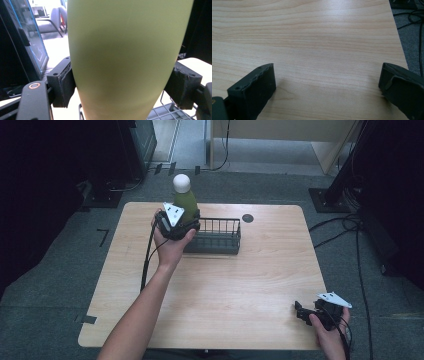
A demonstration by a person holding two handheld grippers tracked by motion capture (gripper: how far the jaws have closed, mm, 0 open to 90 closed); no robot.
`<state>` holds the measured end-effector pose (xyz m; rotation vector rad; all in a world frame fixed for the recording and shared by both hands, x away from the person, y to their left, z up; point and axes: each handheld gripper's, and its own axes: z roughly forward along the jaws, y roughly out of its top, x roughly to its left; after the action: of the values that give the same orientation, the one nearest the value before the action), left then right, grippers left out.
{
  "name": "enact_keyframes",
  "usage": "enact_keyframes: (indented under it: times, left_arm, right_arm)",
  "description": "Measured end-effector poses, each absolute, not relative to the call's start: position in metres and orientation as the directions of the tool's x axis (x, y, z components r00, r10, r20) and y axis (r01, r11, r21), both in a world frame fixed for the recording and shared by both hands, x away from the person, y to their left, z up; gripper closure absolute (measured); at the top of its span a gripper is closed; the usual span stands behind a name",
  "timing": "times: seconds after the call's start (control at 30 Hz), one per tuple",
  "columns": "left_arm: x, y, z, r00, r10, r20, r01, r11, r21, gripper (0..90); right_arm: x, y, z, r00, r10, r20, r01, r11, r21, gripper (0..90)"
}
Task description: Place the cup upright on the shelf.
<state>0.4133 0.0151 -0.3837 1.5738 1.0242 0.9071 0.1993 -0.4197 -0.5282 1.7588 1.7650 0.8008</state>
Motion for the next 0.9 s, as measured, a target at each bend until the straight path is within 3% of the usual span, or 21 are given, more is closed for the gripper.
enact_keyframes:
  times: [0.9]
  left_arm:
    - [0.427,0.013,-0.406,0.353,0.933,0.067,0.250,-0.163,0.954,21.2]
  right_arm:
    - [0.199,-0.420,-0.528,-0.025,0.999,0.044,0.692,-0.015,0.722,0.7]
